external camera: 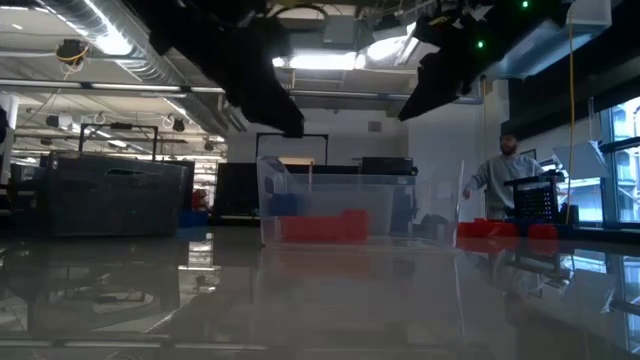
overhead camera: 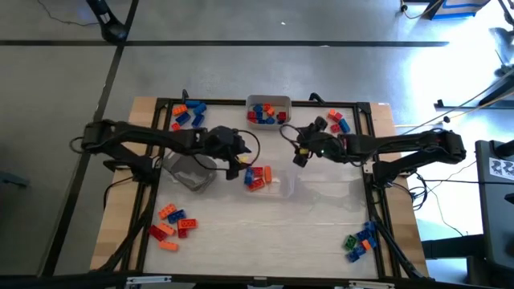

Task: Sort blocks by size
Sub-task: Put the small red game piece into the gray bin

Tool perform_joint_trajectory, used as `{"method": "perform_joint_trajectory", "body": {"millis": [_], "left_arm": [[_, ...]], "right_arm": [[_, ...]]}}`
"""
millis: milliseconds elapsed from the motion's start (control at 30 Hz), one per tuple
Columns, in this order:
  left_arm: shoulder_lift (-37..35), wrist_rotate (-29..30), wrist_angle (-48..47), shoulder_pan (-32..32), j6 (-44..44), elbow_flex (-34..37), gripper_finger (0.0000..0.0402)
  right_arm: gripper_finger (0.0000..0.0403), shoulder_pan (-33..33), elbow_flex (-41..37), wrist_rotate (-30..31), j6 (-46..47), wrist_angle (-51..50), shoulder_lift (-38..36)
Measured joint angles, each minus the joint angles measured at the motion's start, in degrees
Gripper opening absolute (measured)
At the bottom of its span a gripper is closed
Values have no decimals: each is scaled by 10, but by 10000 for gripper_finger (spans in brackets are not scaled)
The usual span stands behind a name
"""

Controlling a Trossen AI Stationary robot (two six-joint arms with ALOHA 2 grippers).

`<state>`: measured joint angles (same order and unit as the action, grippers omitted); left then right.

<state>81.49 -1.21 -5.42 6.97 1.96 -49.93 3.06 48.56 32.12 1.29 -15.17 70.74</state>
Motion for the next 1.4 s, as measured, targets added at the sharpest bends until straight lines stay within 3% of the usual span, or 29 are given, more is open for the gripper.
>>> {"method": "perform_joint_trajectory", "body": {"millis": [167,300,500,667,1033,1400], "left_arm": [[-46,0,-69,14,17,0,232],[-55,2,-92,24,22,0,232],[-54,2,-103,26,26,0,232],[-54,2,-103,25,24,0,232],[-54,2,-104,25,18,0,232],[-54,2,-103,25,20,0,232]], "right_arm": [[261,57,48,6,53,-122,-9],[261,140,60,-21,84,-198,-8],[261,284,58,-119,126,-264,0],[261,356,50,-211,135,-259,26],[261,442,49,-218,148,-289,124],[261,447,49,-236,178,-304,188]]}}
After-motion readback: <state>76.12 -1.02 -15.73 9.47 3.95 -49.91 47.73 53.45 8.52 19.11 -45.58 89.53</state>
